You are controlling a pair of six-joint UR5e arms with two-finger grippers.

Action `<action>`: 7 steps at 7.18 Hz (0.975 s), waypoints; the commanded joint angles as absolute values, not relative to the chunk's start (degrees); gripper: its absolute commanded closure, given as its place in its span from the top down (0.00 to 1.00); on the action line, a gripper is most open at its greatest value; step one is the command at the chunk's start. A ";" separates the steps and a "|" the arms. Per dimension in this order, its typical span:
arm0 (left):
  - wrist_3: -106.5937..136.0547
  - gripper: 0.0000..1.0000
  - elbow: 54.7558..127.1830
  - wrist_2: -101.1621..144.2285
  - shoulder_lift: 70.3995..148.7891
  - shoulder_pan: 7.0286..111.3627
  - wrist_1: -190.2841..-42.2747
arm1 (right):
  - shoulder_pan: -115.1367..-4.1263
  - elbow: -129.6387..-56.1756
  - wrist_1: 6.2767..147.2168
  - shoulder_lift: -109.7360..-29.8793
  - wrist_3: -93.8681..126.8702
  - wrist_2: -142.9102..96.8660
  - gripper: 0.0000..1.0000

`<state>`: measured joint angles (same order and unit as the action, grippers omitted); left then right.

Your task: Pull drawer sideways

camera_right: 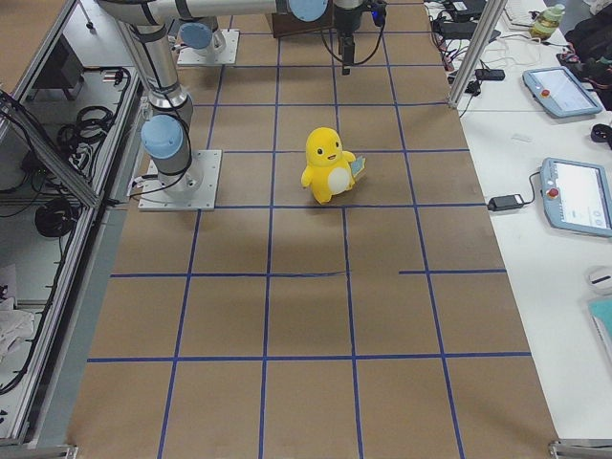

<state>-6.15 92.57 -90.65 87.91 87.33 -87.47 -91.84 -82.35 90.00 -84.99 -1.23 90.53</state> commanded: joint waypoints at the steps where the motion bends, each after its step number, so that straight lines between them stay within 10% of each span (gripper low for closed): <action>1: -6.15 1.00 92.64 -90.53 88.24 87.36 -87.45 | -91.85 -82.35 90.00 -84.99 -1.23 90.61 1.00; 7: -4.57 1.00 95.26 -91.14 89.56 86.92 -86.75 | -91.85 -82.35 90.00 -84.99 -1.23 90.53 1.00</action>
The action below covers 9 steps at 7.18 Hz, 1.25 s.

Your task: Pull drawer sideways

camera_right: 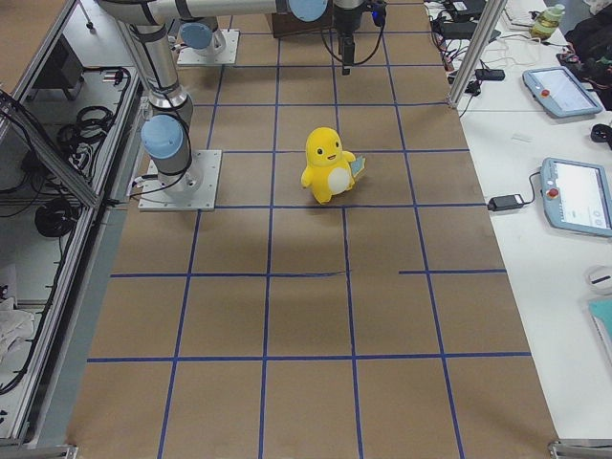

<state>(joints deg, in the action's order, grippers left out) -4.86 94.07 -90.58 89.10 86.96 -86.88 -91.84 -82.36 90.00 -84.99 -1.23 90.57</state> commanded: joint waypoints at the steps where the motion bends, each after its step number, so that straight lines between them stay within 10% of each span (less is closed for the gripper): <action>1: -3.00 1.00 96.06 -91.14 90.69 86.84 -86.75 | -91.85 -82.35 90.00 -84.99 -1.23 90.53 1.00; 9: 16.12 1.00 100.55 -112.11 100.88 87.19 -79.64 | -91.85 -82.35 90.00 -84.99 -1.32 90.61 1.00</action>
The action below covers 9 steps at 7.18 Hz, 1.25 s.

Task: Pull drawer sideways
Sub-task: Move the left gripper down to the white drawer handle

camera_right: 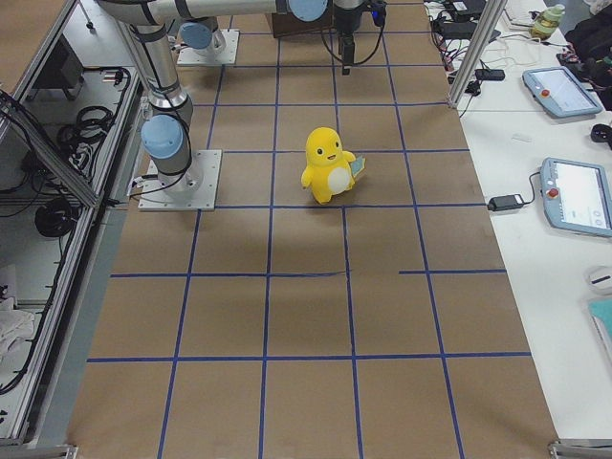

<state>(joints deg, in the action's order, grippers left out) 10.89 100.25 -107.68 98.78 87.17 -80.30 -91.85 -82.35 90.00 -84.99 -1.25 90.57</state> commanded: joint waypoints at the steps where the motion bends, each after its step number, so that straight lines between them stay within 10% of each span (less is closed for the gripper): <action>1: 19.83 1.00 100.55 -112.93 102.90 87.19 -79.54 | -91.85 -82.35 90.00 -84.99 -1.23 90.53 1.00; 9: 25.66 0.99 100.63 -126.98 108.63 87.19 -79.10 | -91.85 -82.35 90.00 -84.99 -1.23 90.62 1.00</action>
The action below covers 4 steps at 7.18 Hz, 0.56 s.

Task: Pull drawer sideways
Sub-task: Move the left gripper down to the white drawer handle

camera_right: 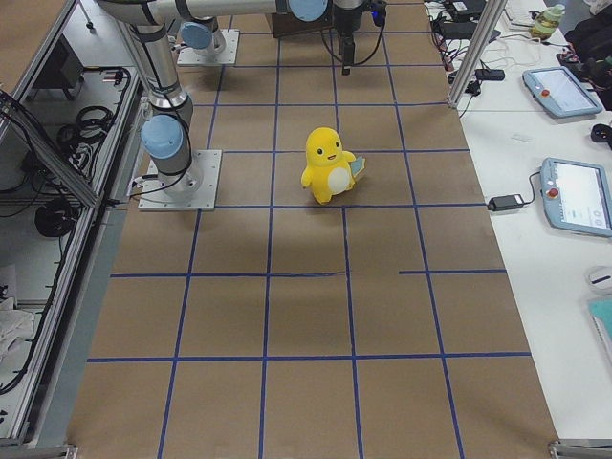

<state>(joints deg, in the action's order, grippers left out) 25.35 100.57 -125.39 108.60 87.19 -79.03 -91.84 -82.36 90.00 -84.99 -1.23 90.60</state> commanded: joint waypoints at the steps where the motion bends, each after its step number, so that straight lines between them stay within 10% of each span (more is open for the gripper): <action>1: 25.84 0.93 100.72 -127.18 108.63 87.10 -79.45 | -91.85 -82.35 90.00 -84.99 -1.23 90.62 1.00; 4: 26.72 0.91 101.51 -127.35 108.55 86.75 -79.80 | -91.85 -82.35 90.00 -84.99 -1.23 90.53 1.00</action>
<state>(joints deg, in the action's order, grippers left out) 26.34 101.06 -127.24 108.62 86.90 -79.73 -91.84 -82.35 90.00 -84.99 -1.23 90.54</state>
